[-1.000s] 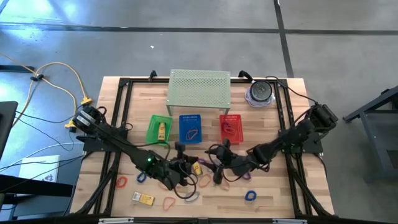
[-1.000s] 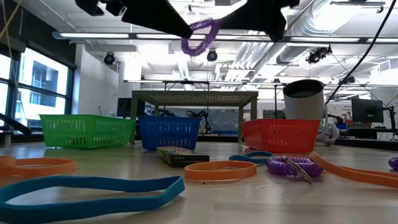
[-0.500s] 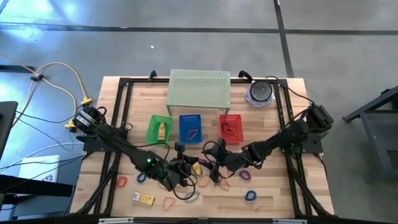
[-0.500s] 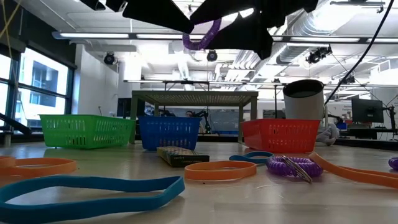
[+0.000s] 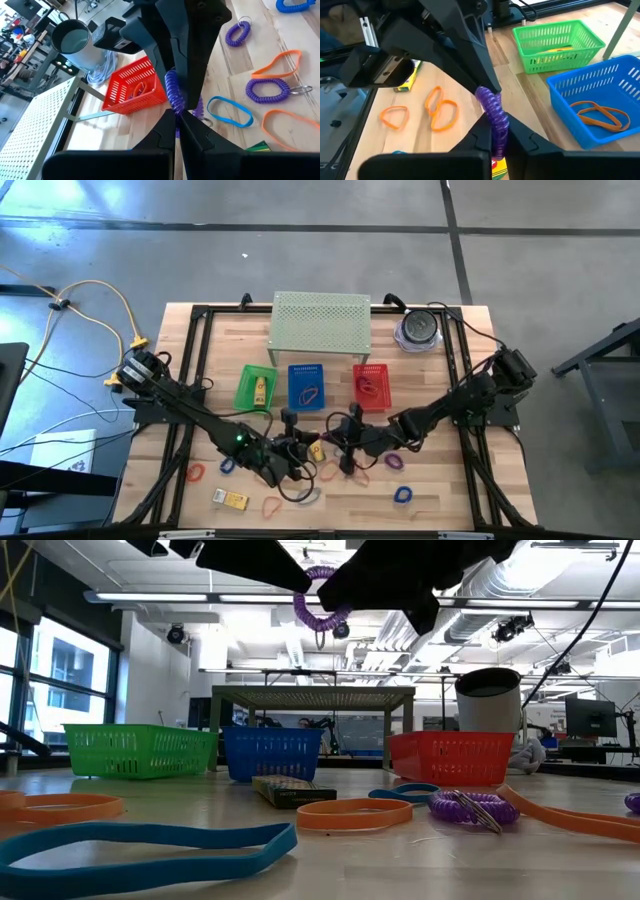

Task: Pick & Place Office Desk Supplies
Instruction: Put the purple spring keychain into the red bin

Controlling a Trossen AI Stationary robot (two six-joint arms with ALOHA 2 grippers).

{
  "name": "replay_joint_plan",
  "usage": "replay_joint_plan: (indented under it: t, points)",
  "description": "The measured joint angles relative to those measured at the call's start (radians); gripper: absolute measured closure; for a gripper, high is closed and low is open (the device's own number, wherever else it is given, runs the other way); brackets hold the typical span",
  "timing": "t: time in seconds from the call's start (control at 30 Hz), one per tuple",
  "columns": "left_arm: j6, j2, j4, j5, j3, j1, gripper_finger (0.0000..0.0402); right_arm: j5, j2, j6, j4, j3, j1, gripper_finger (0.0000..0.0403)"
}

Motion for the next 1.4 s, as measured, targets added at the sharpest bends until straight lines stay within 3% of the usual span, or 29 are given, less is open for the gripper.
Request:
replay_joint_plan:
  t: [0.23,0.43,0.67,0.83,1.03,1.2,1.4]
  points:
    - [0.071,0.003,0.004,0.005,0.0,0.0,0.0366,-0.008,0.0,0.0,0.0,0.0,0.0,0.0394]
    - [0.056,0.005,0.03,0.046,0.0,0.0,0.0282,-0.017,0.0,0.0,-0.026,0.0,0.0,0.0395]
    - [0.044,0.005,0.048,0.046,0.0,-0.001,0.0208,0.091,-0.067,0.105,-0.292,0.001,0.012,0.0397]
    - [-0.011,0.005,0.042,0.046,0.0,-0.001,0.0202,0.303,-0.17,0.213,-0.537,0.001,0.053,0.0397]
    - [-0.073,0.005,0.031,0.072,0.0,-0.001,0.0201,0.505,-0.222,0.462,-0.859,0.0,0.053,0.0397]
    - [-0.107,0.005,0.02,0.157,0.0,0.002,0.0201,0.5,-0.219,0.707,-1.069,-0.004,-0.007,0.0395]
    - [-0.102,0.005,0.014,0.215,0.0,0.033,0.0201,0.457,-0.216,0.729,-1.004,-0.067,-0.084,0.0393]
